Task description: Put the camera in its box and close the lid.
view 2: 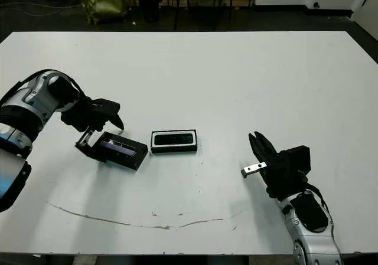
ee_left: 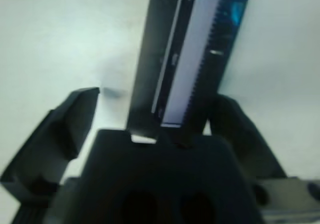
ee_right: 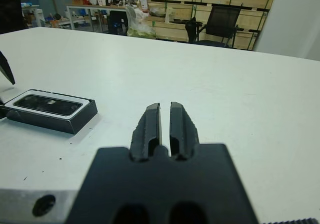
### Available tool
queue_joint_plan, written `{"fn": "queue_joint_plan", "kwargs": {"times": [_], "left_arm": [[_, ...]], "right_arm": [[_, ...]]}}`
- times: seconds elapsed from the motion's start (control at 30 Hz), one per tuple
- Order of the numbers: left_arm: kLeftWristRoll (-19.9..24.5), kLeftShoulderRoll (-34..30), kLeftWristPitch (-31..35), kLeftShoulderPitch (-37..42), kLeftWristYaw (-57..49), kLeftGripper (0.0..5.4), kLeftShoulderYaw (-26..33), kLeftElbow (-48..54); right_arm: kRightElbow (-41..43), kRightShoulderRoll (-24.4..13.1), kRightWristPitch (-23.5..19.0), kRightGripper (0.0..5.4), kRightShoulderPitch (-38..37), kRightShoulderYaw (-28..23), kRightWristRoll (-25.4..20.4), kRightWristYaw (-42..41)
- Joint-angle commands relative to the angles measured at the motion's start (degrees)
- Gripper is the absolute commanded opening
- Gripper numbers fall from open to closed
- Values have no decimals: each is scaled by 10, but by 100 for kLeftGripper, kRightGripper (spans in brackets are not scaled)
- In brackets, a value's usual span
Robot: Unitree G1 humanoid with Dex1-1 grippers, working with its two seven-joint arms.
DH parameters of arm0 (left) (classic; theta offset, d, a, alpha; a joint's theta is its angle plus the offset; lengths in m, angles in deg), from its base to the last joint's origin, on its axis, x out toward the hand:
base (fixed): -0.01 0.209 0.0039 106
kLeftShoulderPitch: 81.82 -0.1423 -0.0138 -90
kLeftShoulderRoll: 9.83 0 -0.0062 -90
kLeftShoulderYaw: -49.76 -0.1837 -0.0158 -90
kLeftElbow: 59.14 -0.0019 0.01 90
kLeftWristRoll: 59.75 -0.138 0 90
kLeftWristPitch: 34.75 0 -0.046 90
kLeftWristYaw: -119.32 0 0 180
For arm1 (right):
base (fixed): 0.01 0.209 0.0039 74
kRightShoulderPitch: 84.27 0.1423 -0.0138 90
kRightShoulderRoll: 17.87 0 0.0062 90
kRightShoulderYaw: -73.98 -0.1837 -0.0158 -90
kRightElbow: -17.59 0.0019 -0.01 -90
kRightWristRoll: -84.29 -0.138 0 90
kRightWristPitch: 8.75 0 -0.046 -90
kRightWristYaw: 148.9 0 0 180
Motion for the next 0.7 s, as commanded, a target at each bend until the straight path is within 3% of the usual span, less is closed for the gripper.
{"fn": "queue_joint_plan", "kwargs": {"times": [0.03, 0.17, 0.33, 0.43, 0.5, 0.7], "left_arm": [[-20, 10, 22, -40, -15, 383, -11, -3], [-36, 8, 47, -27, 16, 294, -28, 0], [-51, 0, 41, -13, 63, 232, -48, 6], [-56, -7, 19, -9, 85, 221, -62, 15], [-60, -18, -6, -7, 86, 221, -78, 39], [1, -44, 3, -1, 86, 221, -110, 62]], "right_arm": [[-4, -7, -8, 0, -5, -2, 0, 0], [-5, -6, -9, 0, -5, -3, -2, -1], [-2, -4, -13, 0, -6, -2, -1, 3], [-4, -2, -16, 0, -6, -3, -4, 5], [-19, -1, 4, 0, -3, -3, -8, -5], [-25, 0, 8, 0, -2, -3, -11, -5]]}}
